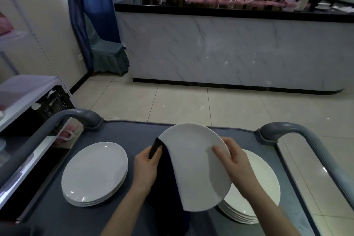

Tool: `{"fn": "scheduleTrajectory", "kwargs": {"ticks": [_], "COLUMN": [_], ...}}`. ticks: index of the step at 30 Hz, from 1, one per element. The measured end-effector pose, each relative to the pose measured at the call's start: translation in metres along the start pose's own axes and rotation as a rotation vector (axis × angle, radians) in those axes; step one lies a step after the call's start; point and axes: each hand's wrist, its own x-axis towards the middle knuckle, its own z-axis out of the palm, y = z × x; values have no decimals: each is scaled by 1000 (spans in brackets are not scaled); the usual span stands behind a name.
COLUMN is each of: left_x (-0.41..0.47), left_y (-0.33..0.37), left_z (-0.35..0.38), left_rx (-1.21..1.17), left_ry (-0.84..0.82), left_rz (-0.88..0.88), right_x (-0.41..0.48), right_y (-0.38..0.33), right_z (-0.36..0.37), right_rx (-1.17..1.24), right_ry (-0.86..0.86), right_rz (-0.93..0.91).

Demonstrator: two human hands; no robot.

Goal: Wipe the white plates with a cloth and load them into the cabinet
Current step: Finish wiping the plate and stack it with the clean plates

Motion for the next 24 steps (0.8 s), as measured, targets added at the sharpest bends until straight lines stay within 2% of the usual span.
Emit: {"fn": "scheduleTrajectory", "kwargs": {"ticks": [2,4,7,12,14,17,19,21,24], "left_x": [4,6,9,0,-1,-1,-3,-1,12], "left_y": [11,25,32,12,7,1,-3,2,27], "left_z": [-2,3,13,11,8,2,-2,-6,-9], "left_rx": [102,257,353,287,211,35,-1,50,264], "left_ry": [-84,-235,-326,-215,-159,-53,-52,-105,-236], "left_rz": [165,336,471,365,285,104,35,53,209], "right_x": [11,21,28,19,16,9,4,2,7], "right_y": [-8,-20,-22,-6,-1,3,6,7,0], "right_z": [-10,-8,6,15,14,11,11,11,7], "right_rx": [-94,-246,-536,-511,-409,-171,-62,-66,-189], "right_ry": [-120,-265,-380,-271,-177,66,146,129,-10], "right_rz": [-51,-114,-245,-288,-273,-172,-110,-112,-188]}}
